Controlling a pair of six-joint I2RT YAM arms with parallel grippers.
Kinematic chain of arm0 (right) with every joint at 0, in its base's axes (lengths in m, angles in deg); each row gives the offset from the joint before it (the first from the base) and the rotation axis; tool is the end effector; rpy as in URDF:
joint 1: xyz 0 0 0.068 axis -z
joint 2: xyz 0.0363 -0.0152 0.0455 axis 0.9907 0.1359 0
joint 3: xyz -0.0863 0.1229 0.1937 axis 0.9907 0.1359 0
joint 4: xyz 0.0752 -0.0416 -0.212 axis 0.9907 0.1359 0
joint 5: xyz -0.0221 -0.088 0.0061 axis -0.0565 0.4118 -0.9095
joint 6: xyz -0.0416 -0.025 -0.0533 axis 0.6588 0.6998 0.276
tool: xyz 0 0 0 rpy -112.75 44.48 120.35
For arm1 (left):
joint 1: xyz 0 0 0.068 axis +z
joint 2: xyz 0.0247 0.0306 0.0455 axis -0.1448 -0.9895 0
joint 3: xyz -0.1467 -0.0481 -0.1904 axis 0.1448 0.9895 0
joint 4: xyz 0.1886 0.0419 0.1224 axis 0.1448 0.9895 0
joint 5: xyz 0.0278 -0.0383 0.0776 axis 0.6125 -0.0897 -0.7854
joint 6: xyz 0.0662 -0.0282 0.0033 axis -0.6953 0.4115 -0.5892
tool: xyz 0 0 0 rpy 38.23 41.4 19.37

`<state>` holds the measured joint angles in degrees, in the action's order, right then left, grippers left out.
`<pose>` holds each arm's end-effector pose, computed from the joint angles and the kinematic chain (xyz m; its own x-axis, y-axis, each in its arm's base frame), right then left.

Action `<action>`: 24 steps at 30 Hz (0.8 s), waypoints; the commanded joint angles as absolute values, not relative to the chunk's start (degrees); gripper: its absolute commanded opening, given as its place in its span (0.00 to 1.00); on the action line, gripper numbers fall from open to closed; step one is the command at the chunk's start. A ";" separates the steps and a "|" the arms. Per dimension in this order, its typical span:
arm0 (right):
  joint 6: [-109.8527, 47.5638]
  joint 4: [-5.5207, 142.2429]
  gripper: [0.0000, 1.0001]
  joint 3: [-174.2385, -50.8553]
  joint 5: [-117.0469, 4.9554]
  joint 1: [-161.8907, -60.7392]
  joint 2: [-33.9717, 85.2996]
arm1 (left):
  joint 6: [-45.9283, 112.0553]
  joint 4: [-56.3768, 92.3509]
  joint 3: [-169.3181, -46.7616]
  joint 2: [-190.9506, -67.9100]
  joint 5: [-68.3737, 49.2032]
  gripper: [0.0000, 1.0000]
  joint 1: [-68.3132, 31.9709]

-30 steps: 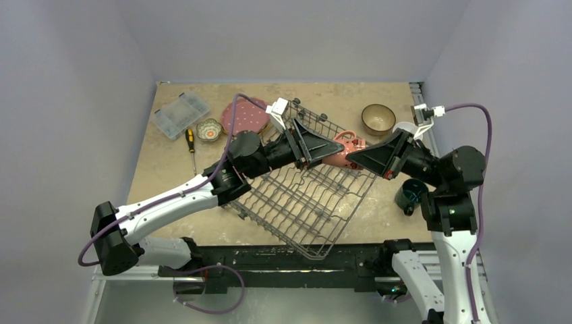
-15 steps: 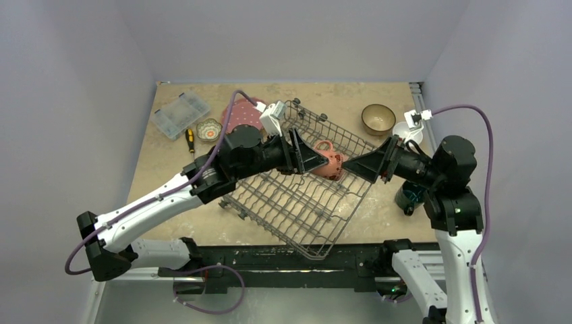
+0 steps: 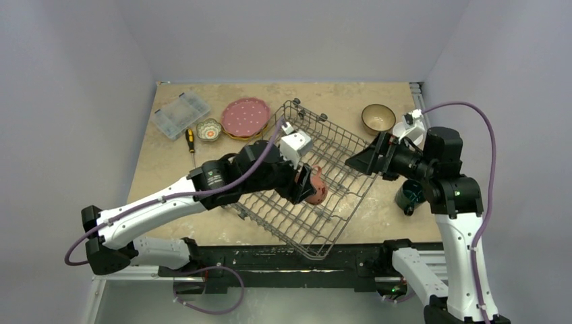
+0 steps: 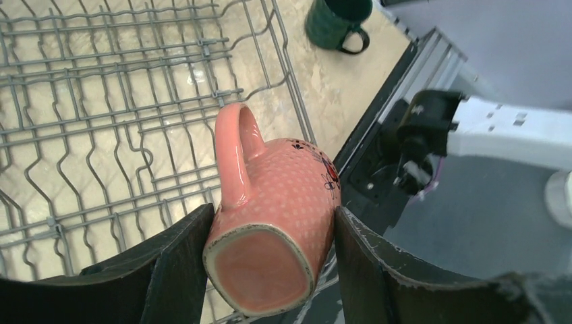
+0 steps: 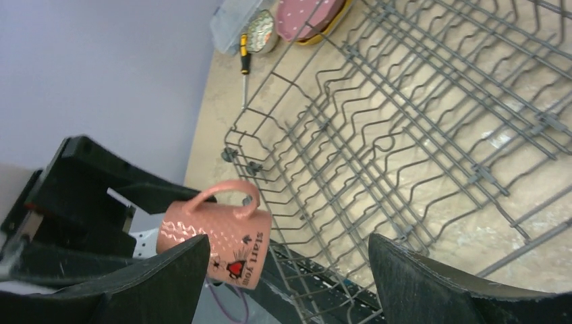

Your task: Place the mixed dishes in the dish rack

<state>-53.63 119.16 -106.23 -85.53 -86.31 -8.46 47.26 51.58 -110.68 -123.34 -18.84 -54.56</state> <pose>0.1340 0.0458 0.3617 -0.7078 0.3402 -0.6191 -0.2720 0.6776 0.6833 0.1193 -0.2310 0.3549 -0.5638 0.1471 -0.8127 0.7082 0.5925 -0.3840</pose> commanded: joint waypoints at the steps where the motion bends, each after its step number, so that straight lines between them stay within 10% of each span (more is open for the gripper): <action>1: -51.29 122.08 0.88 -110.23 -78.98 -86.32 -9.50 | 34.79 50.71 -114.60 -126.77 -21.71 0.00 -58.89; 24: -53.23 126.56 0.88 -119.82 -57.88 -86.32 -17.41 | 36.06 56.65 -112.39 -144.15 -25.35 0.00 -65.89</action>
<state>-53.17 125.87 -119.91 -59.80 -86.31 -18.66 34.57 58.33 -113.87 -144.89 -22.64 -64.14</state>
